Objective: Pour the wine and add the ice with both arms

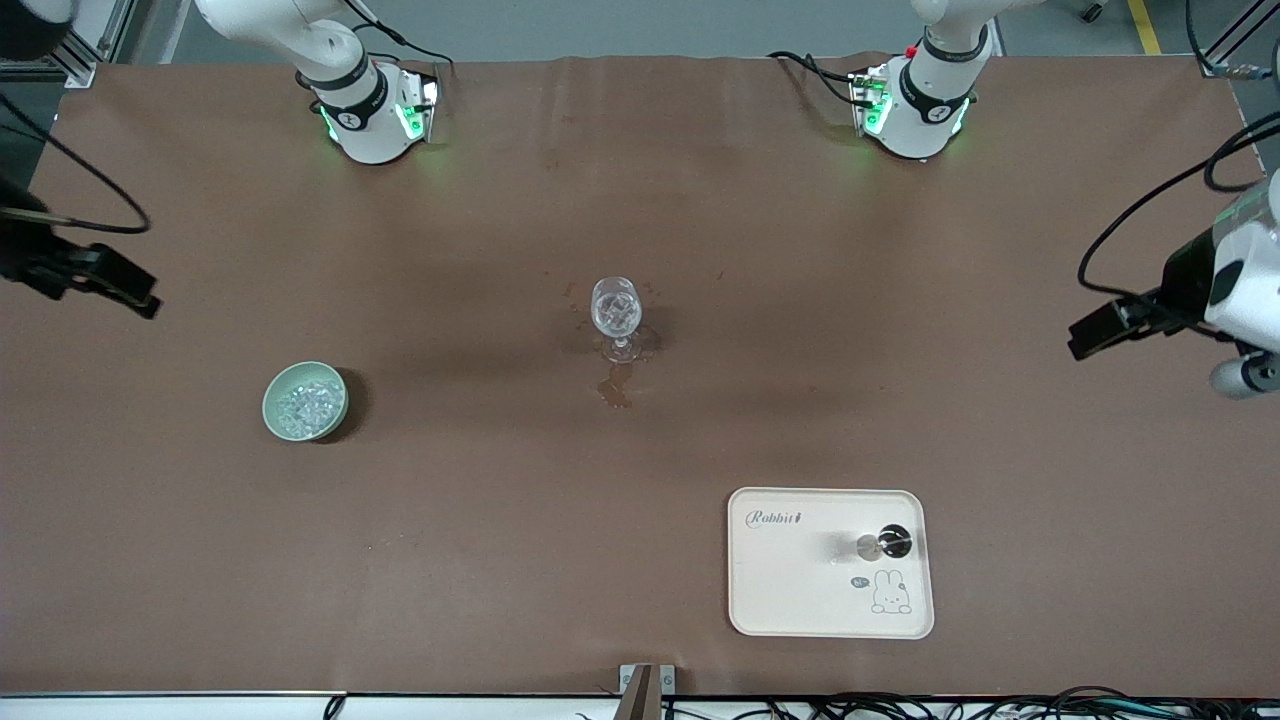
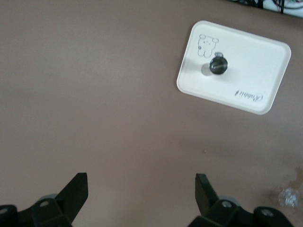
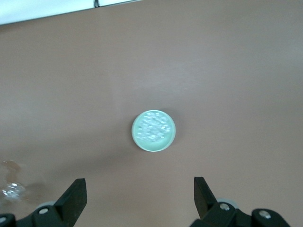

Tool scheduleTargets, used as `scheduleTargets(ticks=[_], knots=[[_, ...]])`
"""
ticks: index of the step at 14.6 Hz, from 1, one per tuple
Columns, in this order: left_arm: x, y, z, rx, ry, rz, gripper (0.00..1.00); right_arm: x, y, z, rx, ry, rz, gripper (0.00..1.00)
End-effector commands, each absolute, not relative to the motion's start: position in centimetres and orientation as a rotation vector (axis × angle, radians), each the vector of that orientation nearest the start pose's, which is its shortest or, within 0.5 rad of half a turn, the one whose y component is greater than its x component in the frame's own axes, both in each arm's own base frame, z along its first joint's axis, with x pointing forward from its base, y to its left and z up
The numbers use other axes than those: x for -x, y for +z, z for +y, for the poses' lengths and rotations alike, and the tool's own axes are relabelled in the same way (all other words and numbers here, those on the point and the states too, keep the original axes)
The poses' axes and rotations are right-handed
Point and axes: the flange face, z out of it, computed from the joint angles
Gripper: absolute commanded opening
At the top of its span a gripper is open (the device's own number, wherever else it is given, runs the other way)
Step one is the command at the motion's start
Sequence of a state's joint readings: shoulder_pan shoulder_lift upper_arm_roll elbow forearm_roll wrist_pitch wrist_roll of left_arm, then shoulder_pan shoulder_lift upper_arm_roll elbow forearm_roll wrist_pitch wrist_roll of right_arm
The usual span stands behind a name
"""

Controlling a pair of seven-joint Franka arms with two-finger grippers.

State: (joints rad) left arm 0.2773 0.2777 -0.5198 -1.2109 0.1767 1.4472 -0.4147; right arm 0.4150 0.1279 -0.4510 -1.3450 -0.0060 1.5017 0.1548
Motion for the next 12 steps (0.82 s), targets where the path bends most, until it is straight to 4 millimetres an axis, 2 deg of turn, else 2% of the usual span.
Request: scheduleTargets(ticks=[1, 2, 3, 6, 8, 11, 12], knots=[[-57.0, 63.7, -7.0, 3.086, 0.058, -0.279, 1.00, -56.8, 66.3, -4.8, 3.167, -0.021, 0.191, 1.00], [-55.8, 64.4, -6.4, 3.088, 0.057, -0.271, 1.00, -56.6, 66.6, -5.9, 3.160, -0.027, 0.193, 1.00], [-54.7, 64.4, -6.8, 3.089, 0.068, -0.224, 1.00, -56.2, 66.7, -6.7, 3.149, -0.030, 0.205, 1.00], [-52.8, 64.2, -4.8, 3.137, 0.097, -0.148, 1.00, -54.8, 66.0, -7.5, 3.133, -0.001, 0.215, 1.00], [-51.1, 64.1, -5.0, 3.140, 0.057, -0.123, 1.00, -53.4, 65.3, -7.6, 3.124, -0.046, 0.216, 1.00], [-48.9, 63.9, -5.7, 3.145, -0.025, -0.091, 1.00, -53.5, 65.6, -6.4, 3.113, -0.050, 0.330, 1.00], [-49.0, 64.1, -6.1, 3.143, -0.026, -0.078, 1.00, -53.5, 65.5, -6.0, 3.115, -0.031, 0.326, 1.00]])
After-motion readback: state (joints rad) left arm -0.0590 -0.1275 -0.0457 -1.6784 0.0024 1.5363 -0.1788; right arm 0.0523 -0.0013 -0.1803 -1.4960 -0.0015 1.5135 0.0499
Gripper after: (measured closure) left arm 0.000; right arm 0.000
